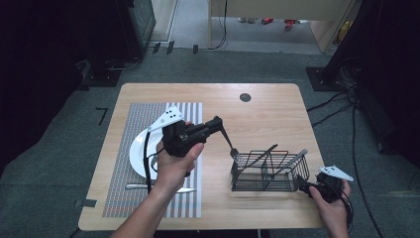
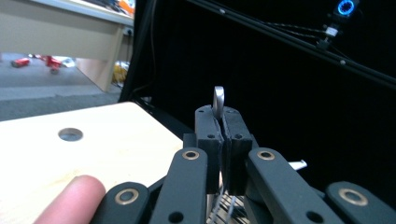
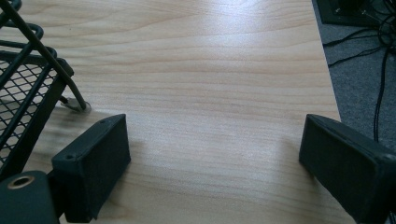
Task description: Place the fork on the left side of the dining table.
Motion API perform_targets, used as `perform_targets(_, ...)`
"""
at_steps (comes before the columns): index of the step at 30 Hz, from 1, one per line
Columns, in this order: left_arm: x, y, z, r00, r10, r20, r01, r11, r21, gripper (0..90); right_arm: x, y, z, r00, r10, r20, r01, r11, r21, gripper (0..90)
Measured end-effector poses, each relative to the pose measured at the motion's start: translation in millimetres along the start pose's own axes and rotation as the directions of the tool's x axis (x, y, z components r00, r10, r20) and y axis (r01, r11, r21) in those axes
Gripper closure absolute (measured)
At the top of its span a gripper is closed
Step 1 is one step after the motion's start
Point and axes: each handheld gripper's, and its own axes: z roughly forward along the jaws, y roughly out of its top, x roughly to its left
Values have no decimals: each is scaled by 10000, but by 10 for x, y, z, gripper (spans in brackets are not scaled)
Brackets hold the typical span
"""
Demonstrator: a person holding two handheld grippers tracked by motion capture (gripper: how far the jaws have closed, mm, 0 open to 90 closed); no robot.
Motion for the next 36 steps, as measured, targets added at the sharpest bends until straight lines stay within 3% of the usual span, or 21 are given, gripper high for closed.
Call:
perform_targets(9,279,72,-110,9963,-151,-842,114,9989,-451,889,0,0,-1,10000,2,1,-2,10000,7,82)
perform_targets(21,738,29,-179,9798,-644,-1893,432,9925,-1143,889,0,0,-1,10000,2,0,-2,10000,8,82)
perform_targets(26,928,-16,-192,9698,-1084,-2184,757,9853,-1533,889,0,0,-1,10000,5,0,-5,10000,5,82)
perform_targets(31,1115,-62,-198,9520,-1512,-2663,1063,9787,-1757,889,0,0,-1,10000,2,0,-2,10000,14,82)
perform_targets(34,1273,-105,-198,9407,-2051,-2703,1535,9677,-2000,888,0,0,-2,10000,4,0,-4,10000,15,82)
perform_targets(36,1337,-125,-193,9367,-2171,-2747,1655,9659,-1989,888,0,0,-1,10000,4,-5,-4,10000,16,82)
